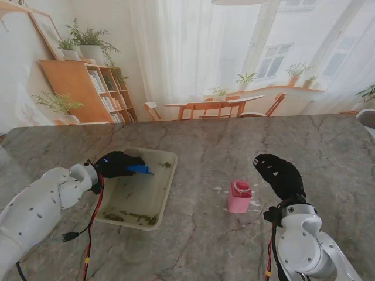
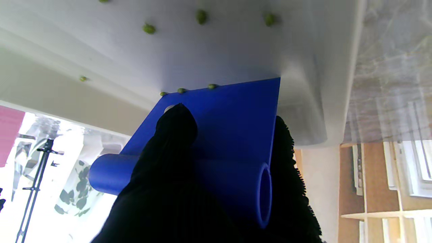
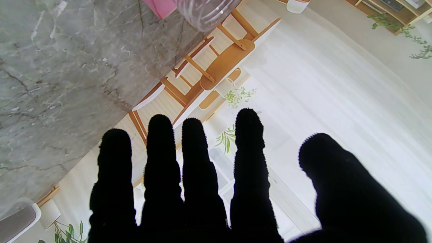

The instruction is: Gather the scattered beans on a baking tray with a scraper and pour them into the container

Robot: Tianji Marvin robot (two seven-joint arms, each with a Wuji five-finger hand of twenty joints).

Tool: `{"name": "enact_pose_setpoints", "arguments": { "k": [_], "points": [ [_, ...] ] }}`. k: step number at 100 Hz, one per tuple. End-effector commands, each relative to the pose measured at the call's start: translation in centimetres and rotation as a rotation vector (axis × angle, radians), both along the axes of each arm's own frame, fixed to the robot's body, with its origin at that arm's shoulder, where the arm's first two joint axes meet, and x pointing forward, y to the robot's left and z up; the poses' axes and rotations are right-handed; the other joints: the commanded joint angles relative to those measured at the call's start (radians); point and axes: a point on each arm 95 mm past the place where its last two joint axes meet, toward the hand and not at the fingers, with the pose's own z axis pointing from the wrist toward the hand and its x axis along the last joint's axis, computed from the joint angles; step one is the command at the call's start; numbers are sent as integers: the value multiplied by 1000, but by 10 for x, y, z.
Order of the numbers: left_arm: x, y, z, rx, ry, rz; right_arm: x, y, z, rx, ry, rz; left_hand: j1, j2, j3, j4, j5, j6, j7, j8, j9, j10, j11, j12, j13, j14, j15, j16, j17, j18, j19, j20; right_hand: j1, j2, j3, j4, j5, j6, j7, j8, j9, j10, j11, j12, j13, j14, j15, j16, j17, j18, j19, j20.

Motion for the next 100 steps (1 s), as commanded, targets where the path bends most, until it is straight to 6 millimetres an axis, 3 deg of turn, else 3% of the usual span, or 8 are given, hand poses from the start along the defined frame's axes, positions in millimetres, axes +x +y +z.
{"name": "enact_pose_setpoints", "arguments": {
  "k": [1, 72, 100],
  "points": [
    [-17, 6, -17, 24, 45, -15, -1, 2, -2, 7, 8, 10, 83, 76, 72, -61, 53, -55, 20, -7, 84, -54, 24, -21, 72, -31, 4, -15, 12, -9, -14, -26, -9, 16, -15, 17, 23, -31, 16, 11, 12, -19, -5, 13, 13, -19, -10, 12, -13, 13, -13, 22],
    [-79, 10, -12, -6, 64, -33, -2, 2, -2, 9, 3, 6, 83, 49, 86, -61, 124, -68, 0, -22, 142, -52, 42, -65, 148, -30, -29, -25, 77, -14, -36, -29, -9, 16, -15, 17, 22, -33, 14, 10, 13, -19, -5, 13, 14, -18, -10, 12, -14, 14, -14, 23],
    [-96, 8, -17, -28, 94, -28, -3, 1, -2, 9, 2, 3, 83, 70, 101, -66, 158, -76, -33, -56, 148, -55, 52, -107, 169, -32, -49, -36, 95, -11, -42, -25, -8, 16, -15, 17, 22, -32, 15, 10, 13, -20, -5, 13, 14, -17, -10, 13, -13, 13, -14, 23]
  ]
}}
